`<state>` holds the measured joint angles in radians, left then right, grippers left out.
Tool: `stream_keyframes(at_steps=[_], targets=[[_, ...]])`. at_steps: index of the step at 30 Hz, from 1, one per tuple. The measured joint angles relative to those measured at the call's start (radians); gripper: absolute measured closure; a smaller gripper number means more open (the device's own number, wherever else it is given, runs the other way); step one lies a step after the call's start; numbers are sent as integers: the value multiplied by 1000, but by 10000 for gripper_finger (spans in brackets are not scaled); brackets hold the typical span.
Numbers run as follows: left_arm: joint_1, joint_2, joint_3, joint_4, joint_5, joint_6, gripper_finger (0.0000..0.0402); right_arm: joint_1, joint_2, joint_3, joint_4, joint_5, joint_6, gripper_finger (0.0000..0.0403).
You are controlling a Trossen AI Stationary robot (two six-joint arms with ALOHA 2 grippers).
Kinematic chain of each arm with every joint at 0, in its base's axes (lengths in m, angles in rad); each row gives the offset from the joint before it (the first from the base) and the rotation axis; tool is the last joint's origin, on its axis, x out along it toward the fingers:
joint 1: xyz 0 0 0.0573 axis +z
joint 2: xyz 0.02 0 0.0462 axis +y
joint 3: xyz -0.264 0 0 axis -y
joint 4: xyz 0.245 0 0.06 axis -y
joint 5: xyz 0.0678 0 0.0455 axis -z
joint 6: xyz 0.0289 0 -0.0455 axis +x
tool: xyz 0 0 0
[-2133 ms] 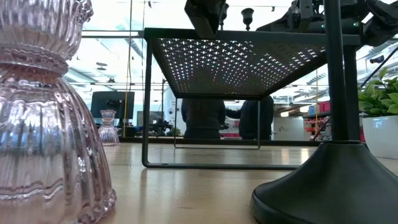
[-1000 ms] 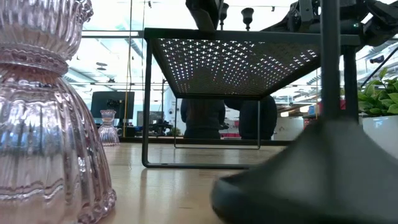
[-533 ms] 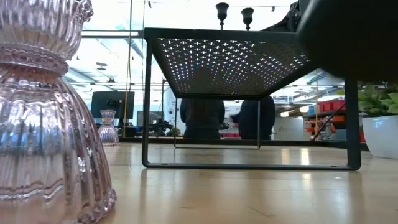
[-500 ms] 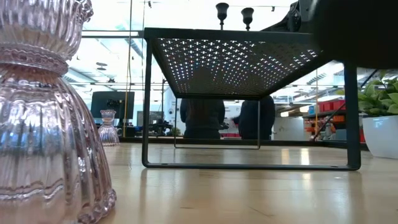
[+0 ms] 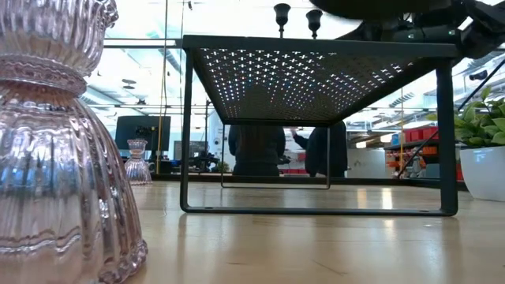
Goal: Pick & Place candle stick holders
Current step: Align the black candle holder with the other black candle holder on the shelf
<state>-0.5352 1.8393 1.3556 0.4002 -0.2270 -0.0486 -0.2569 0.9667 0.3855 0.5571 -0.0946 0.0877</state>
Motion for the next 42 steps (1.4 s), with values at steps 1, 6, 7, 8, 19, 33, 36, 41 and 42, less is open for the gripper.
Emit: stream_keyframes(at_steps=[1,6,7,8,19,33,36,41,42], targets=[[0,-22,0,-23,-6,12,391,0,0,0,0,0,-1,146],[4,-124,-1,-143,-69,86,391,0,0,0,0,0,-3,146],[6,-144,-1,-169,-92,99,391,0,0,0,0,0,-3,146],[7,-164,-1,-198,-116,116,391,0,0,0,0,0,-3,146],[60,-304,-6,-471,-315,191,391,0,0,0,1,0,-5,146],[217,-414,-7,-690,-386,199,392,0,0,0,2,0,-6,146],[241,-452,-11,-744,-410,188,392,0,0,0,2,0,-12,146],[281,-584,-147,-665,-411,164,392,0,0,0,2,0,-17,146],[288,-615,-190,-628,-406,165,392,0,0,0,2,0,-17,146]])
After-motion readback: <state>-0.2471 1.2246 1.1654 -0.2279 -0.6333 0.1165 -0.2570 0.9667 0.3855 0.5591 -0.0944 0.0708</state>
